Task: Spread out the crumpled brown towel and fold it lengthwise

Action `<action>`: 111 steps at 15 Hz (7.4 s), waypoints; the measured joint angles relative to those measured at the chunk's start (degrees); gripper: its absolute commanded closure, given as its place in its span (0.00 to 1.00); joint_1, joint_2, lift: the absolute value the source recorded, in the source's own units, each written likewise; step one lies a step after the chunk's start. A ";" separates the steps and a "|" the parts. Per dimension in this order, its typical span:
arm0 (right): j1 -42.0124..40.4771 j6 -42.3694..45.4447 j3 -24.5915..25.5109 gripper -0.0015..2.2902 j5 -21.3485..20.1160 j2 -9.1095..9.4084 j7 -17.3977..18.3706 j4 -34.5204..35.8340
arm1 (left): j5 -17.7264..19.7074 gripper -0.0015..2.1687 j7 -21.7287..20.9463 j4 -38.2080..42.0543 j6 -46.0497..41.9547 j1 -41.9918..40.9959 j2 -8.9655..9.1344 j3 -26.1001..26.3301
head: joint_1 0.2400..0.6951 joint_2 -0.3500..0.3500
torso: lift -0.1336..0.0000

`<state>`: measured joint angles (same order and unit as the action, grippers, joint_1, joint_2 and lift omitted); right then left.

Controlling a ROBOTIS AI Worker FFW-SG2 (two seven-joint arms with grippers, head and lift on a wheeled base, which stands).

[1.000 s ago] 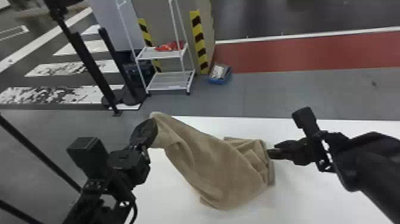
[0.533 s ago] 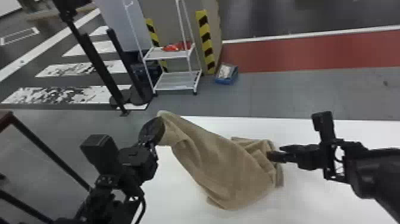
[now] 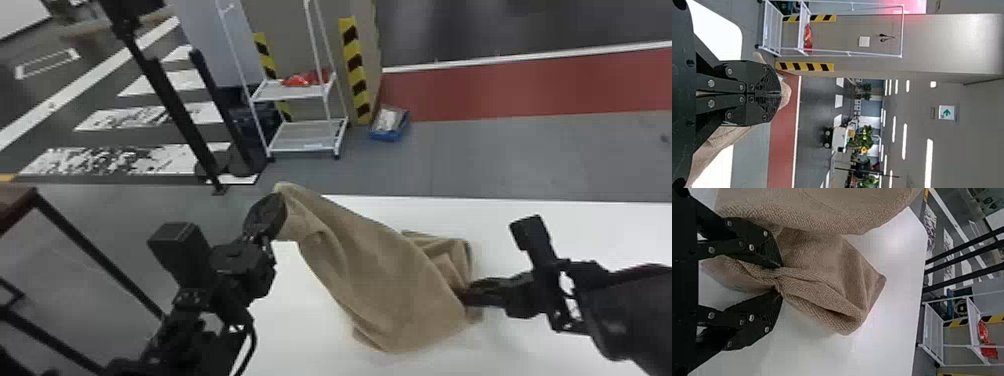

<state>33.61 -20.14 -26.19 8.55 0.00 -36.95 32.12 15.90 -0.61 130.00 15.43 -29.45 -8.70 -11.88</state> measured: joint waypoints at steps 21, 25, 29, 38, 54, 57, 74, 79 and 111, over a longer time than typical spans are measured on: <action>-47.68 -45.30 32.56 0.72 -5.32 -6.10 1.65 79.95 | -0.50 0.87 -0.46 0.35 1.46 -0.42 0.07 1.44 | 1.00 0.73 | 1.00; -56.21 -53.46 31.50 0.47 -6.68 -5.23 6.05 86.93 | -2.27 0.87 -1.09 0.36 1.58 0.16 0.09 4.07 | 1.00 0.70 | 1.00; -60.63 -64.06 31.52 0.02 -10.26 -5.01 10.35 92.08 | -2.97 0.87 -0.99 0.66 1.44 -0.15 0.10 4.72 | 1.00 0.65 | 1.00; -61.32 -68.65 38.50 0.06 -8.49 -3.35 11.62 100.05 | -3.07 0.87 -0.83 0.92 1.40 -0.61 0.09 4.64 | 1.00 0.55 | 1.00; -52.21 -26.38 33.55 0.18 -6.94 -3.60 8.32 74.50 | -7.11 0.87 -0.27 0.91 2.96 -0.03 0.08 7.90 | 1.00 0.58 | 1.00; -53.18 -26.63 33.17 0.18 -12.00 -3.61 8.65 75.95 | -7.11 0.87 -0.26 0.67 2.92 0.19 0.17 8.05 | 1.00 0.55 | 1.00; -49.91 -33.47 32.36 0.54 -16.24 -4.59 5.21 72.78 | -7.11 0.87 -0.21 0.19 2.44 0.27 0.25 8.01 | 1.00 0.53 | 1.00; -50.88 -33.95 33.98 0.62 -15.72 -4.71 2.57 74.81 | -7.11 0.87 -0.26 0.23 2.56 0.27 0.16 7.60 | 1.00 0.54 | 1.00; -40.87 -48.40 81.08 0.63 3.03 -13.34 -6.40 92.40 | 0.30 0.87 -19.04 8.65 16.51 -3.12 0.80 -1.33 | 1.00 0.00 | 1.00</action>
<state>-7.27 -68.54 54.89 11.58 -13.34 -43.35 124.52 16.20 -19.66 138.64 31.94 -32.57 -7.91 -13.21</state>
